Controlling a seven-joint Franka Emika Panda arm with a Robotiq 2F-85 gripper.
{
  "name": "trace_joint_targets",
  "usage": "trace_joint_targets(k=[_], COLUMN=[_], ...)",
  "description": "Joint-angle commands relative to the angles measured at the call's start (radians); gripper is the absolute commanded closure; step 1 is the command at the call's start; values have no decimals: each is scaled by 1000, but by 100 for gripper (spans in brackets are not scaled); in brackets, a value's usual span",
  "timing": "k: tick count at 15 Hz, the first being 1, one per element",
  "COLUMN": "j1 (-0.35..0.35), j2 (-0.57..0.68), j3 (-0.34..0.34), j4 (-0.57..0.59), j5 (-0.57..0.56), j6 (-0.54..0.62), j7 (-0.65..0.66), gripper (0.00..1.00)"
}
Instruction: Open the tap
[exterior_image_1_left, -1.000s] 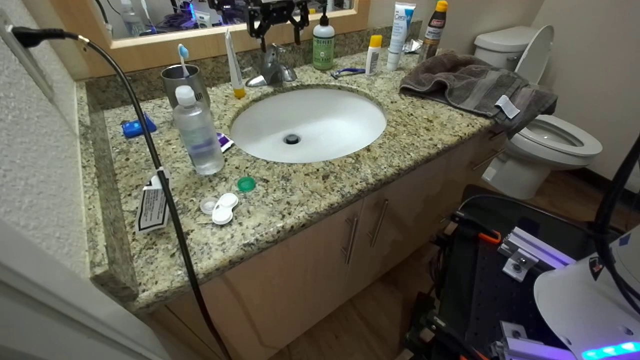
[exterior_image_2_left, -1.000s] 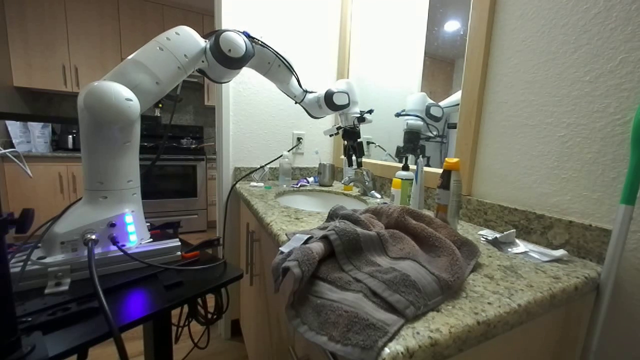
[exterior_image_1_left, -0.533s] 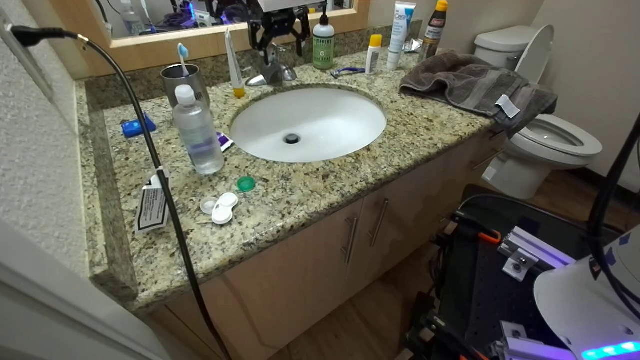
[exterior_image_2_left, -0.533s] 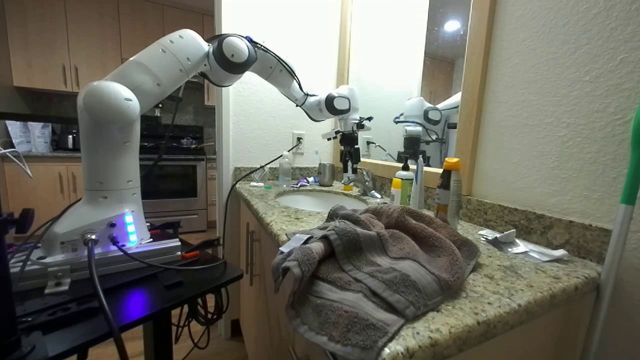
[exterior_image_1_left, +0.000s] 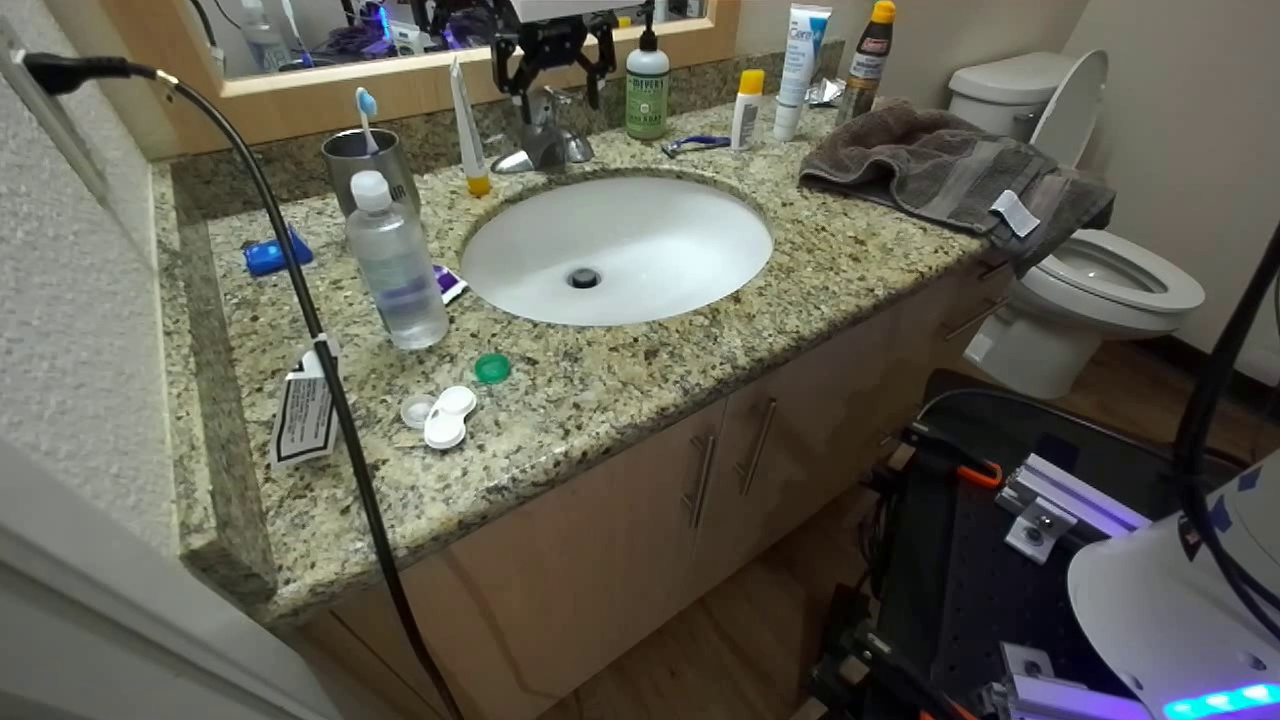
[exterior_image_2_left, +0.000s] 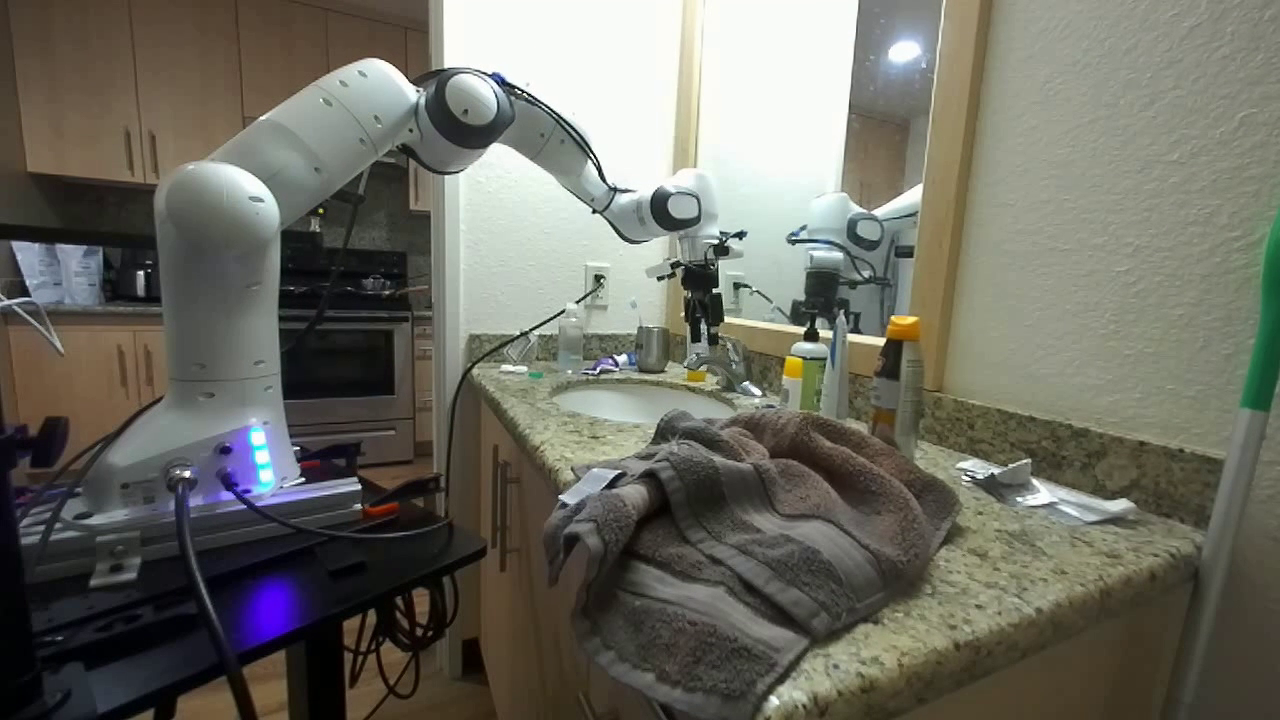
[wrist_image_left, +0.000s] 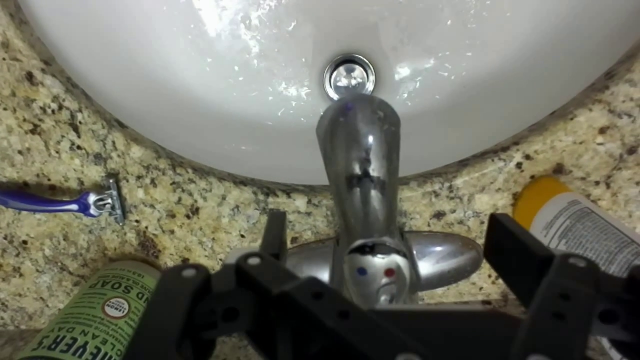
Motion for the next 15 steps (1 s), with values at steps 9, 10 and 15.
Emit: trace_joint_targets(k=[9,10,15], j1=[-12,-11,-13], j2=[-3,-6,-18], j3=[3,2,-6], j4=[-1,-6,-8], j5=[15,14,14], j6=[32,40,69], j7=[15,17,20], gripper=[55,62,95])
